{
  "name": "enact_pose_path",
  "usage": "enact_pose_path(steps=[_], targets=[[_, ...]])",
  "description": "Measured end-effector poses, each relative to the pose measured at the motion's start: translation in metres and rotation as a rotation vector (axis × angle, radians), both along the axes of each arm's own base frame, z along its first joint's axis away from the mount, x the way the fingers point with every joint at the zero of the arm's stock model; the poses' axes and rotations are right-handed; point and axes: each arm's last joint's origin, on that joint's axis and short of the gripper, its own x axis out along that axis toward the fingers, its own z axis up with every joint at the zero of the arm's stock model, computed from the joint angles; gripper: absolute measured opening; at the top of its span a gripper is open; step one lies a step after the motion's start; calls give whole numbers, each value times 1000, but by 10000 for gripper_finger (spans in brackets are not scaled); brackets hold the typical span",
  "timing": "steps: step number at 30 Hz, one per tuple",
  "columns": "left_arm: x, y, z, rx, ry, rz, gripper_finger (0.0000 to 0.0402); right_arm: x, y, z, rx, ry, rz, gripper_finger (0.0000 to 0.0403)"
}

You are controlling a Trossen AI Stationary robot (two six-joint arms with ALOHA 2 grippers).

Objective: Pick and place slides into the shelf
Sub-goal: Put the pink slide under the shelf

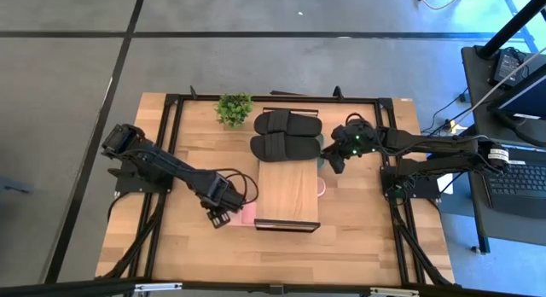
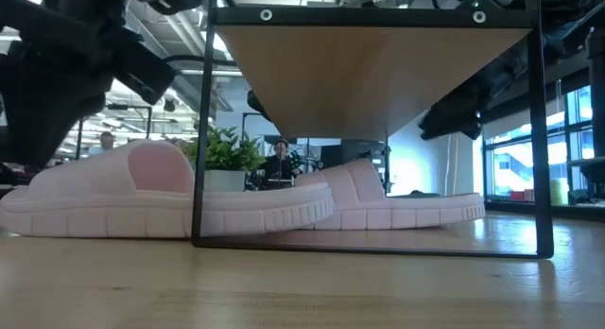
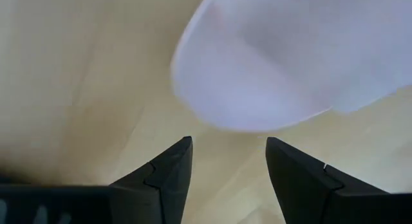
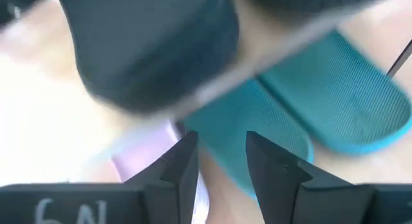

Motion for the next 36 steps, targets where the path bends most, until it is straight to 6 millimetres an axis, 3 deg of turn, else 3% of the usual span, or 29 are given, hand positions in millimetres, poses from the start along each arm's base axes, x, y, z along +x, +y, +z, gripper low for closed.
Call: enact_pose_path(steps=[6,12,20,29,36], targets=[[-12,4,8,48,114,-23,189,-18,10,-17,129,233,138,130],[-14,4,8,56,116,-78,189,-31,22,-25,235,384,215,130],[-21,2,1,76,141,-101,189,-11,37,-30,153,347,306,130],[-37,-3,-17,96,189,-120,189,7,42,-55,143,419,361,130],[-29,-7,-25,56,73,-100,189,19,41,-69,137,419,367,130]])
